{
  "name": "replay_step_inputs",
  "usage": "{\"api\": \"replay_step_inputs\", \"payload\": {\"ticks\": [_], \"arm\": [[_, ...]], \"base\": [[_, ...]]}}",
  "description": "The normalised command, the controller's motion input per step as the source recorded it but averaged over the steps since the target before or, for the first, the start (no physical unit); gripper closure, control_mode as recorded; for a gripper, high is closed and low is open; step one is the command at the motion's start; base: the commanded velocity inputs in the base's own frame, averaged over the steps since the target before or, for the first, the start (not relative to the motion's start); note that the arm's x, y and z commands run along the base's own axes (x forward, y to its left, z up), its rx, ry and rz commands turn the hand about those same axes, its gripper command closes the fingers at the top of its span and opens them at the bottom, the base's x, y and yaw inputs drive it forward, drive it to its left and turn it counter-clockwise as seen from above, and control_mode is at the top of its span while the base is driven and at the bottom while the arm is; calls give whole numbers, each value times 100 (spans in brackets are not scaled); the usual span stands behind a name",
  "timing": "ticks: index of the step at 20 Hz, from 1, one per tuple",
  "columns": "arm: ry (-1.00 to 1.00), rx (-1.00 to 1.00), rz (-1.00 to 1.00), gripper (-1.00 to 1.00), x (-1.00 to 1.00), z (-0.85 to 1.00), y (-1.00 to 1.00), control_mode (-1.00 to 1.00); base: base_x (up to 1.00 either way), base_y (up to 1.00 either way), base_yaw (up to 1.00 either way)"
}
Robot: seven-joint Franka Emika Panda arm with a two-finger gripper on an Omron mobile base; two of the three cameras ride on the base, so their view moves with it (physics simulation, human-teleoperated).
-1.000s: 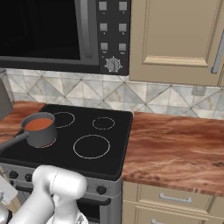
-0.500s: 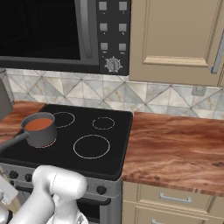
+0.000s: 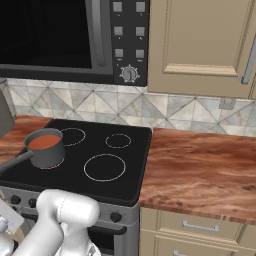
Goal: Wait until the marinara sauce is simmered to a deep red color and then turn off the stove.
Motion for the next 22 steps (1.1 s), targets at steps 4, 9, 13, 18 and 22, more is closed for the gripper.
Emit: {"api": "replay_step_inputs", "payload": {"ticks": [4,9,13,18,22], "arm": [[0,1,2,-100,13,0,1,-100],[0,0,2,-100,14,-5,19,-100],[0,0,1,-100,10,-7,26,-100],[0,0,2,-100,17,-1,19,-100],[0,0,3,-100,22,0,7,-100]], "base": [[0,0,0],[0,0,0],[0,0,0],[0,0,0],[0,0,0]]}}
